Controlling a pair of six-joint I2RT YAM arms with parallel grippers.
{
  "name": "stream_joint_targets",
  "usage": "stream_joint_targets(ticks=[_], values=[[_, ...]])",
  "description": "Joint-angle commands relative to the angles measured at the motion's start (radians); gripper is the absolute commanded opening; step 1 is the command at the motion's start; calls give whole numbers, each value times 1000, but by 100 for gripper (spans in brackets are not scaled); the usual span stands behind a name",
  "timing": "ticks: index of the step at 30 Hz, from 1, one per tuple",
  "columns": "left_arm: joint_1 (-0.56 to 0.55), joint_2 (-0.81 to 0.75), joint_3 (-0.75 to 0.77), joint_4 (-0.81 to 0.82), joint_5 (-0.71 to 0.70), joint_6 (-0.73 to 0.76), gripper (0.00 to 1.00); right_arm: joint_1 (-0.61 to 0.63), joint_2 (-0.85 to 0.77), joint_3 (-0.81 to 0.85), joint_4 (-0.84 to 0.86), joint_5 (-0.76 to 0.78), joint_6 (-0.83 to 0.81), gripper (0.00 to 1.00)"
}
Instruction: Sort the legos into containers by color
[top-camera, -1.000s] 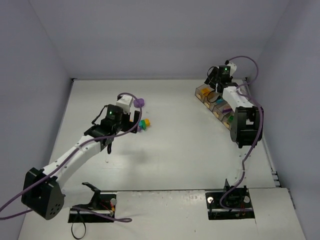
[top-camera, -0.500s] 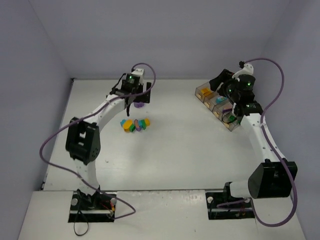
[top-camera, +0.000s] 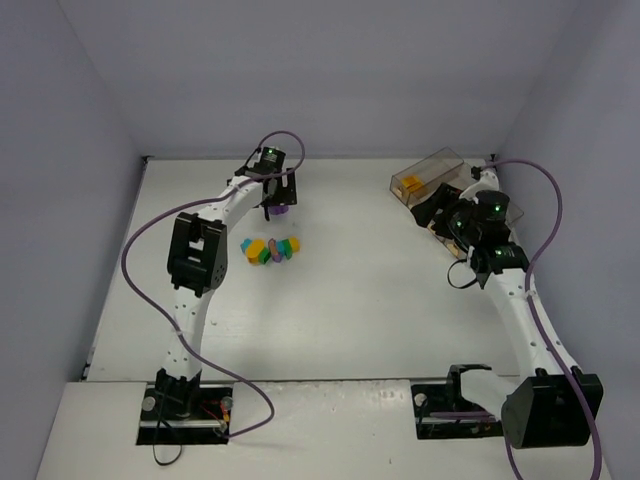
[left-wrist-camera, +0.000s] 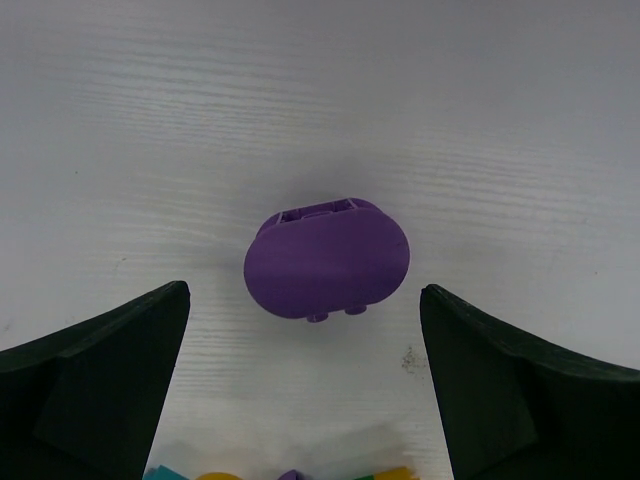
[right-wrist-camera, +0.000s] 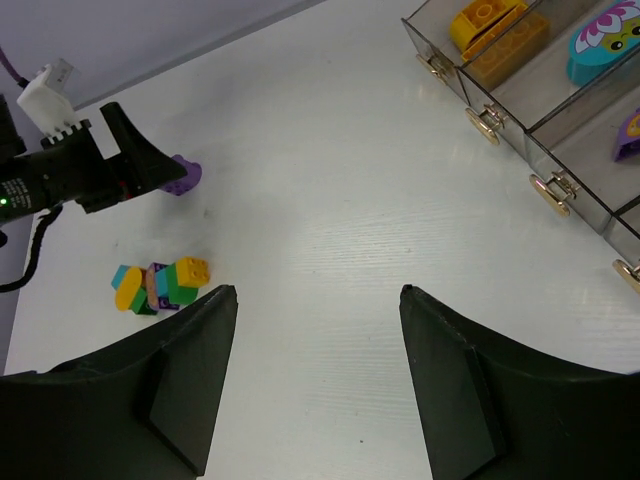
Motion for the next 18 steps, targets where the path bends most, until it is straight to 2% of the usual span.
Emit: stream_joint_targets(ticks=[1,9,13,14,15,16,18], values=[[-5,-14,73,-7,-11,-67,91,-1,-40,6,36,-31,6,63],[-4,59,127,1,-23,-102,90,-1,-46,-1,25,-35,-1,63],[-5,98,159,-2,-29,-108,69,-1,-41,-9,25,-40,-3,63],[-7,104,164,-12,-34,-114,57,-1,-40,-9,25,-41,-4,63],[-5,104,165,-16,-41,-118,52,-1,-40,-9,25,-48,-3,63],[-7,99,158,-16,-43,-121,39,-1,-41,-9,25,-49,-3,63],[-10,67,111,10,-46,-113,25,-1,-43,-9,25,-51,-4,63]])
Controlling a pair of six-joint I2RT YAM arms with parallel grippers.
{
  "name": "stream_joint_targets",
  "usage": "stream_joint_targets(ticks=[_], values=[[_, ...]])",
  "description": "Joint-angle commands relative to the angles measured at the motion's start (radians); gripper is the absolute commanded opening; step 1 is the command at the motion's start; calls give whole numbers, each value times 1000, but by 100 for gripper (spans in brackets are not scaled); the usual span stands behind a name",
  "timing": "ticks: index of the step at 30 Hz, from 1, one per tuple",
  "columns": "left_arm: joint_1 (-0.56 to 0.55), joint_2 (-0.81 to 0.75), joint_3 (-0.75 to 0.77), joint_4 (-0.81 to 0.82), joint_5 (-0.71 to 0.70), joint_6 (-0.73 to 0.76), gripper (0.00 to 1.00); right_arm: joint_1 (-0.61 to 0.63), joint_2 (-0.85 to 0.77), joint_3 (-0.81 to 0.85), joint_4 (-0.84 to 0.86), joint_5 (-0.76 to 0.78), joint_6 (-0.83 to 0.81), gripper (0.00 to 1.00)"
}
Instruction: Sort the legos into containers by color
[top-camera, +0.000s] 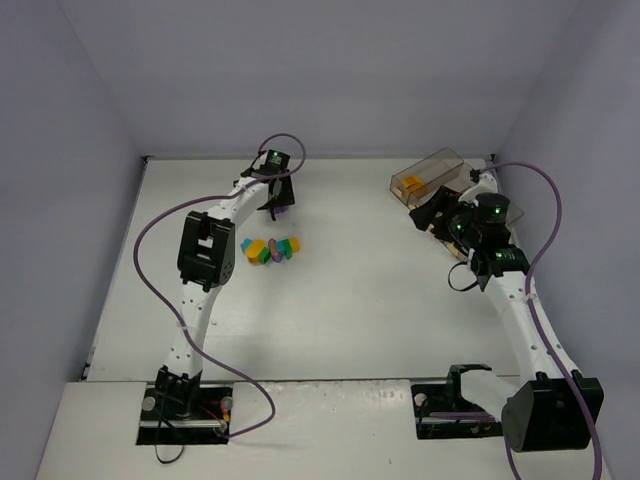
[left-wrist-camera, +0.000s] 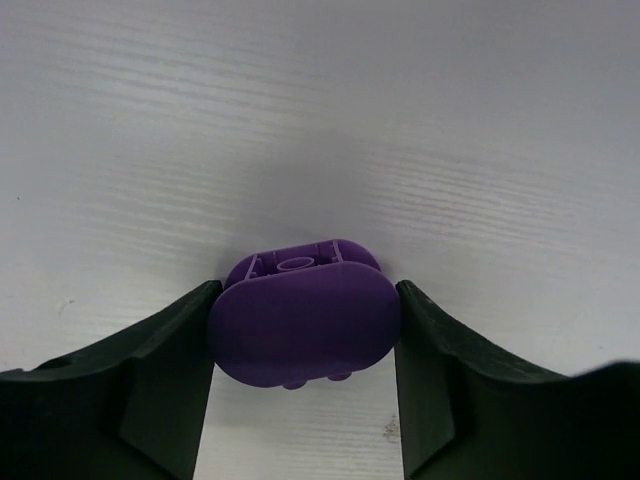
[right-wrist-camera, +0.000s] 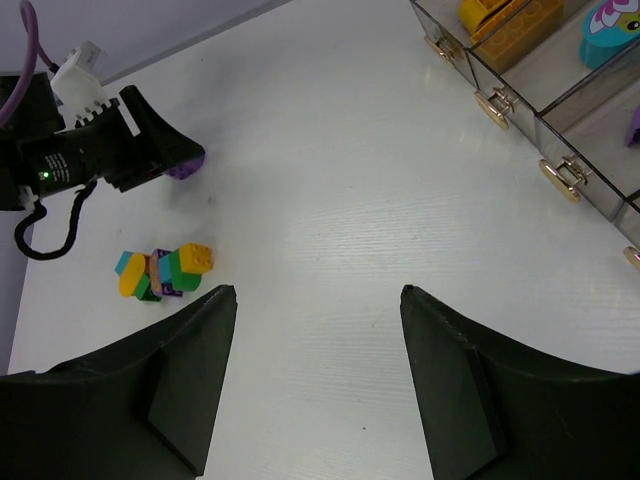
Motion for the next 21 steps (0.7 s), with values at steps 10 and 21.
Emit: stream_joint_targets(ticks=[10,21], values=[[-62,-666,-609,609,323,505,0,28,52,104,30,-197,-16,63],[-156,-1057,-940,705,695,905,0,247,196,292,33,-324,30,63]])
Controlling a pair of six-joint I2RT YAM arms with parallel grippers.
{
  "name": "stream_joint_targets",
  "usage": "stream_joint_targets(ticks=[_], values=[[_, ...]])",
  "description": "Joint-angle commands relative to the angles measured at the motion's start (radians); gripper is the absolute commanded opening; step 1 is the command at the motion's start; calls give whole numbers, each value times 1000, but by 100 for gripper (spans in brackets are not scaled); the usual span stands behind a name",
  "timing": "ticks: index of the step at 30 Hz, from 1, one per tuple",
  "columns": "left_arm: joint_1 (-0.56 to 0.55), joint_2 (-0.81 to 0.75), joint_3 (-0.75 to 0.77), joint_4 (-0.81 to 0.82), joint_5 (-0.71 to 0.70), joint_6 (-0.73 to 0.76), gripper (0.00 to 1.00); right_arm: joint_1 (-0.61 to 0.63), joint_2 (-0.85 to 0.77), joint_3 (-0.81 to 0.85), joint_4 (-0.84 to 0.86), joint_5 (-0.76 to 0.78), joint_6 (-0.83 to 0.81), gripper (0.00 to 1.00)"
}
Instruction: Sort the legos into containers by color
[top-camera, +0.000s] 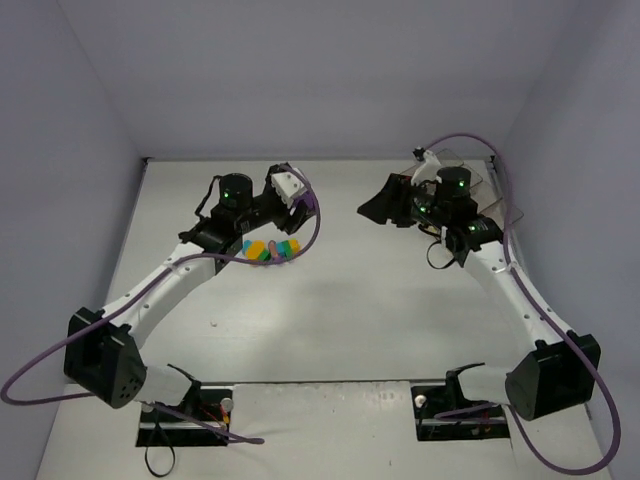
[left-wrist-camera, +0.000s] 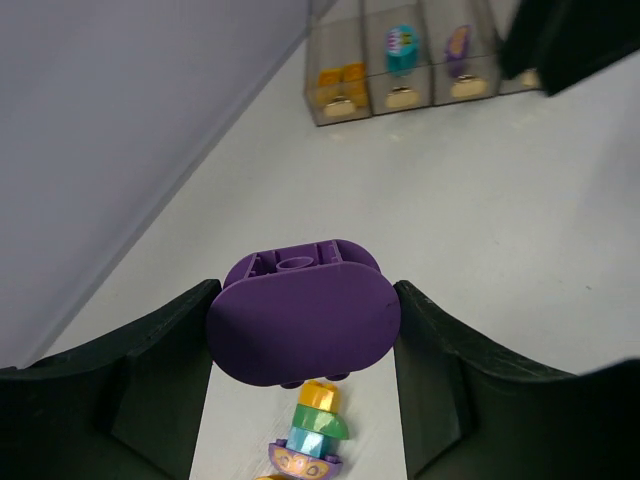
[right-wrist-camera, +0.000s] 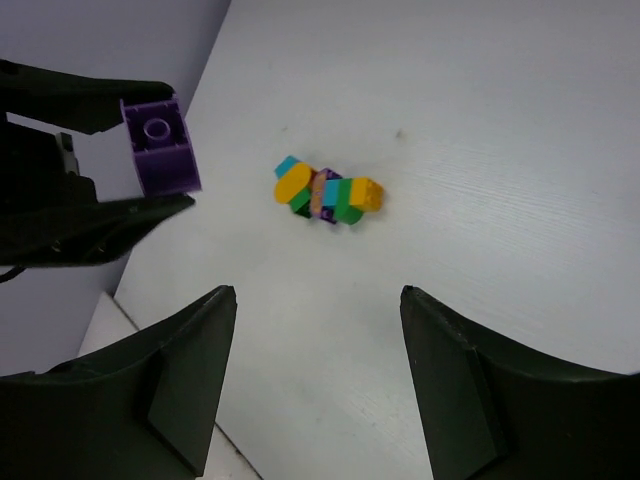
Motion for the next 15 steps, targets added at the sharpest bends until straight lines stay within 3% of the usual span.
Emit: stream_joint_targets(ticks=[1,5,15], values=[[-23,-72,-38,59,170,160,0,52,40,81,63,-83,32,64],[-61,-132,-71,2,197,240,0,101,55,110,101,-115,58,64],[-100,-213,-106,-42,220,266,0,236,116,159,110,-117,47,66]])
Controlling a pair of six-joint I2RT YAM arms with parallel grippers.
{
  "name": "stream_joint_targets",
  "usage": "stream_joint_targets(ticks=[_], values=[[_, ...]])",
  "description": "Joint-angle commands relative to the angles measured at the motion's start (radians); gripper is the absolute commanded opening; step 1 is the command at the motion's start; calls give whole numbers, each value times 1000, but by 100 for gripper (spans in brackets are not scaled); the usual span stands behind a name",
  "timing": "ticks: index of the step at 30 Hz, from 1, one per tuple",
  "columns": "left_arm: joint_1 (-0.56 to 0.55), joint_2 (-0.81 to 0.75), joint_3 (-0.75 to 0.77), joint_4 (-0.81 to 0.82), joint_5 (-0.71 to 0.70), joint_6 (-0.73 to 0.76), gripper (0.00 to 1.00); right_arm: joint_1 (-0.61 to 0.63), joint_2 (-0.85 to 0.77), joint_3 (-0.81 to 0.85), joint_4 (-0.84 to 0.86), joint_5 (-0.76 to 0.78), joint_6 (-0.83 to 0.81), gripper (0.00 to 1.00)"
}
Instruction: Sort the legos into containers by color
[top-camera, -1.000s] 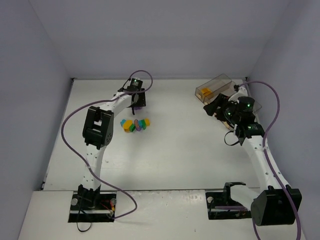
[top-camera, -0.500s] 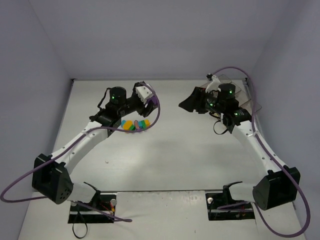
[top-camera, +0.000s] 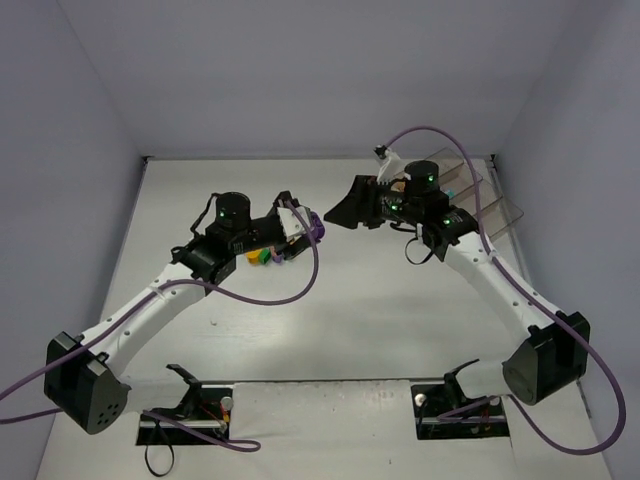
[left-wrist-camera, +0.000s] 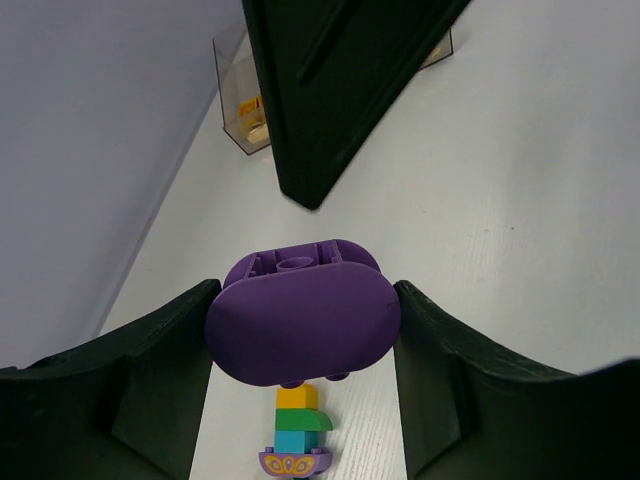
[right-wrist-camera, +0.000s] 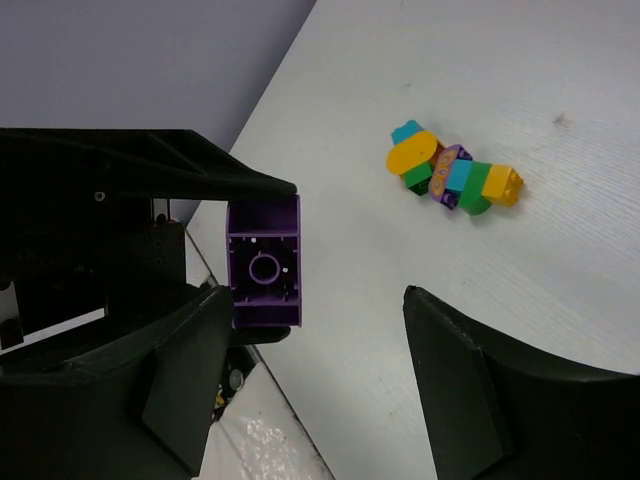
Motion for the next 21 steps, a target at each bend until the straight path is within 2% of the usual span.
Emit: stream_joint_targets(ticks=[1,11,13,14,15,16,17,19,21], values=[[-11,-42,21,34,43,41,0,51,25,62,80,-21,-2,66],[-16,-34,31,32,31,47,0,134,85,95,83,-12,-9,63],[-16,-31,31,32,37,46,0,139,88,92,83,-6,-14,53],[-16,-34,32,34,42,41,0,139,87,87,83,2,-16,44],[-16,-34,32,34,42,40,0,137,87,86,83,9,-22,19],[-16,-34,31,32,40,37,4,139,84,81,83,17,-28,7],[-16,-32,25,32,30,29,7,139,82,75,81,34,-32,0],[-16,-29,21,20,8,24,19,134,76,70,77,51,-46,0],[-16,-25,12,18,-54,-15,39,126,68,55,71,106,-52,0]])
